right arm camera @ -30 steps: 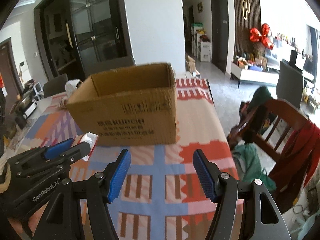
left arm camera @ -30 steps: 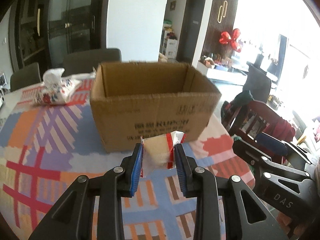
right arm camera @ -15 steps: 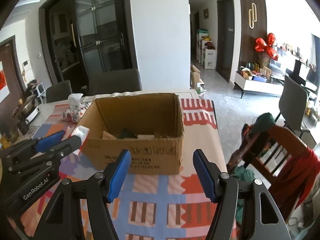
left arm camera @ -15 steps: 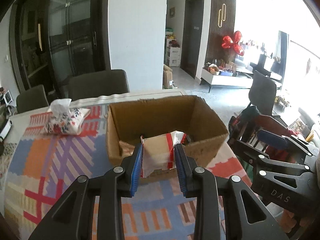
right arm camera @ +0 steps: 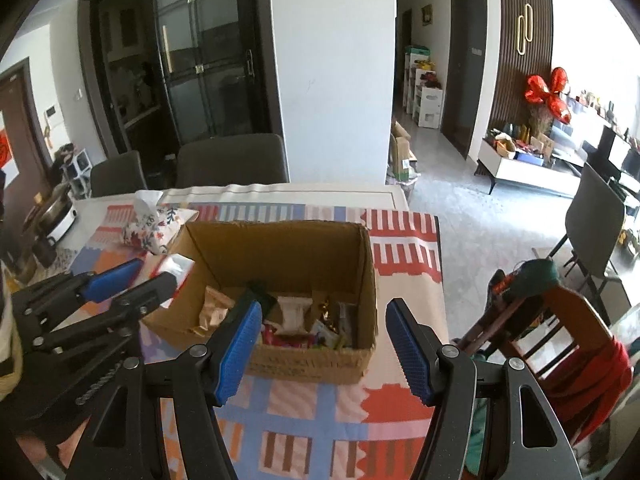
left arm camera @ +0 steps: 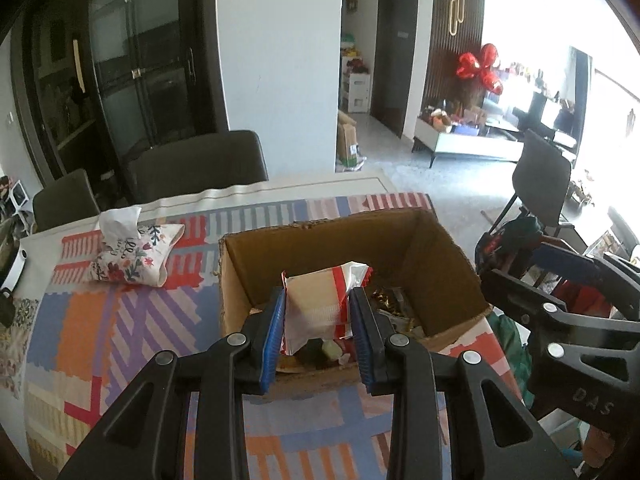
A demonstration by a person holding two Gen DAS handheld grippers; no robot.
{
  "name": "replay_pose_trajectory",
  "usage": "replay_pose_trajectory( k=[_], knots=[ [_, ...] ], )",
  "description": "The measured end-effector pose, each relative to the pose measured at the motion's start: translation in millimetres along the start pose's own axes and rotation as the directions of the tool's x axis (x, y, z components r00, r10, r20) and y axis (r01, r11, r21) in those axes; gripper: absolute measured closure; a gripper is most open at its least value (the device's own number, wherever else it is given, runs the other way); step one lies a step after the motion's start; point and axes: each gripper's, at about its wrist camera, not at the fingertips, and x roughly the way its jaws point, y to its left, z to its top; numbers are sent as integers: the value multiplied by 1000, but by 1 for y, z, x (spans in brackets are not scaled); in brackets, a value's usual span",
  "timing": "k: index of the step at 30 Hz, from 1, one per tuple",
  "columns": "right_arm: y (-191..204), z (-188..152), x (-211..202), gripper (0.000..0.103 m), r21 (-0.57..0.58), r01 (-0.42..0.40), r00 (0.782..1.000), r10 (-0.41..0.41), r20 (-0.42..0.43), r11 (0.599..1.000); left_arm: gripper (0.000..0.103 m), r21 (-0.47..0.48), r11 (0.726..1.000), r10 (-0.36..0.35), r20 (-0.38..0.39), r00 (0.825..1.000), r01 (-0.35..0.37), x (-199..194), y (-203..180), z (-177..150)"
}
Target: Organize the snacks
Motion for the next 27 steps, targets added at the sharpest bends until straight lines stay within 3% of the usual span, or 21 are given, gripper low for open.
replay_pose_trajectory(
  k=[3, 7, 15, 18, 20, 27],
  knots=[
    [0, 7, 8, 37, -5, 5, 1000, -5, -25, 1000, 70, -10, 1000, -3, -4, 1000, 3, 6, 2, 6],
    [-4, 11, 18, 37, 4, 4, 999, -4, -53, 1000, 56, 5, 1000, 31, -18, 999, -31, 11, -1, 14],
    [-5, 2, 11, 37, 6, 18, 1000, -18, -21, 1000, 45, -9, 998, 68, -4, 998, -68, -5, 4, -3],
    [-1, -6, 1, 37, 2, 19, 1000, -19, 7, 1000, 39, -16, 996, 83, 22, 996, -82, -20, 5, -17],
    [1, -16, -9, 28, 3, 20, 999, -20, 33, 1000, 37, -15, 994, 105, 53, 993, -104, -33, 4, -28],
    [1, -52, -41, 21, 37, 27, 992, -32, 124, 999, 14, -35, 987, 163, 175, 971, -160, -75, 8, -63]
  ],
)
